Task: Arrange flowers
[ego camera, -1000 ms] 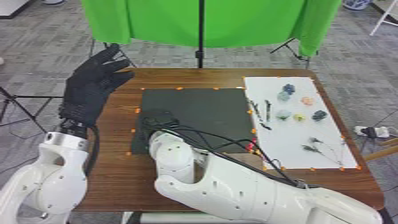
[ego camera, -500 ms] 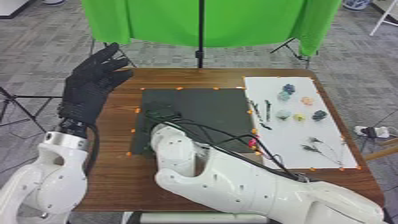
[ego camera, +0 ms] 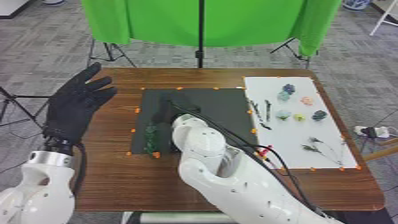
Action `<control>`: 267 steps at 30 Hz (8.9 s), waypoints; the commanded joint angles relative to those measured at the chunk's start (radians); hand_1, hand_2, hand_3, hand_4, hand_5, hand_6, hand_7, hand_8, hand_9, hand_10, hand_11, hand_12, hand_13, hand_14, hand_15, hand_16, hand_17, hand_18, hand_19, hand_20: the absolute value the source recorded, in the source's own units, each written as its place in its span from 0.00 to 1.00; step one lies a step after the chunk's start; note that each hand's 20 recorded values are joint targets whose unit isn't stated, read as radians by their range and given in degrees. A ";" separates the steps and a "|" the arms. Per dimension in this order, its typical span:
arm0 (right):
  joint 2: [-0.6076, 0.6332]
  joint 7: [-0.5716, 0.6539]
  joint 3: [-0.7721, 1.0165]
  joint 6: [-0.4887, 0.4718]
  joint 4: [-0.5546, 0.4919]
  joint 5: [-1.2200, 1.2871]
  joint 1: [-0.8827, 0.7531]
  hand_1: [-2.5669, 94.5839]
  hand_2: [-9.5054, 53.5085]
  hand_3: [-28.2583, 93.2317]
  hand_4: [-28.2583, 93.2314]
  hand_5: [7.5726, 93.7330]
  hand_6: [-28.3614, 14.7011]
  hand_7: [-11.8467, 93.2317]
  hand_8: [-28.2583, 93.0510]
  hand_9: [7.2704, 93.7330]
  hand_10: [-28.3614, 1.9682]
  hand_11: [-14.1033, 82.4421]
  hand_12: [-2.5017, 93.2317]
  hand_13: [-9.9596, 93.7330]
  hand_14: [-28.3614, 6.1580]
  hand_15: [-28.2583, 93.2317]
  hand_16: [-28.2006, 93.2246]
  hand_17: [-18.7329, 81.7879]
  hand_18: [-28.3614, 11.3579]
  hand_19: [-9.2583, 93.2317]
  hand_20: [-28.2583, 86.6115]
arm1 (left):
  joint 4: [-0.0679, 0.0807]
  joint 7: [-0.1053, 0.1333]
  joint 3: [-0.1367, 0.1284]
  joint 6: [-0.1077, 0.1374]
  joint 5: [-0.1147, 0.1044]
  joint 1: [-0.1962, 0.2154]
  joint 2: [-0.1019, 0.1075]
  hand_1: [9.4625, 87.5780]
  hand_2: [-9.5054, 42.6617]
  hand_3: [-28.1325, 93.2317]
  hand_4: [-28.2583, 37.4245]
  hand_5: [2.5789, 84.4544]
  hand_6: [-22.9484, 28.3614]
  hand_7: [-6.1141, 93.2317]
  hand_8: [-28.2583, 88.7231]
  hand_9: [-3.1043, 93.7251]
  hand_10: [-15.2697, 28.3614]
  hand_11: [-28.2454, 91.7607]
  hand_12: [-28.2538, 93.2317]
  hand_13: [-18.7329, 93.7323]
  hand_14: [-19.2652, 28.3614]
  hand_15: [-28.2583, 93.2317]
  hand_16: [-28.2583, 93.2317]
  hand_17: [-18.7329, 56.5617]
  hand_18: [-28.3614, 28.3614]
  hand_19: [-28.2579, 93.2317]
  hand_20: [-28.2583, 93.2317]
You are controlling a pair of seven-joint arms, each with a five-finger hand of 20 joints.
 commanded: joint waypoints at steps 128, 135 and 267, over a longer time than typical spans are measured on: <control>0.130 0.167 -0.168 0.046 0.019 -0.128 -0.003 0.41 0.16 0.83 0.03 1.00 0.66 0.32 0.10 1.00 0.55 0.67 0.19 0.95 0.50 0.83 0.40 0.66 0.00 1.00 0.71 | -0.022 -0.030 -0.013 0.009 0.013 0.089 -0.034 0.21 0.29 0.88 0.11 0.40 0.61 0.20 0.16 0.39 0.83 0.45 0.33 0.41 1.00 0.68 0.17 0.16 1.00 0.76 0.18; 0.171 0.167 -0.163 0.171 -0.017 -0.192 0.024 0.39 0.14 0.83 0.03 1.00 0.66 0.31 0.12 1.00 0.58 0.67 0.20 0.96 0.52 0.83 0.39 0.67 0.00 1.00 0.71 | -0.031 -0.023 -0.033 0.014 0.014 0.124 -0.051 0.21 0.29 0.88 0.11 0.41 0.61 0.20 0.16 0.39 0.82 0.45 0.33 0.41 1.00 0.68 0.17 0.16 1.00 0.76 0.18; 0.283 0.306 0.010 0.229 -0.087 -0.060 -0.182 0.52 0.00 0.81 0.00 0.93 0.56 0.30 0.30 0.86 0.47 0.72 0.25 0.84 0.48 0.90 0.37 0.58 0.01 1.00 0.71 | -0.036 0.092 -0.025 0.070 -0.030 0.226 -0.005 0.20 0.29 0.88 0.11 0.41 0.61 0.20 0.16 0.39 0.83 0.45 0.33 0.41 1.00 0.69 0.16 0.16 1.00 0.76 0.20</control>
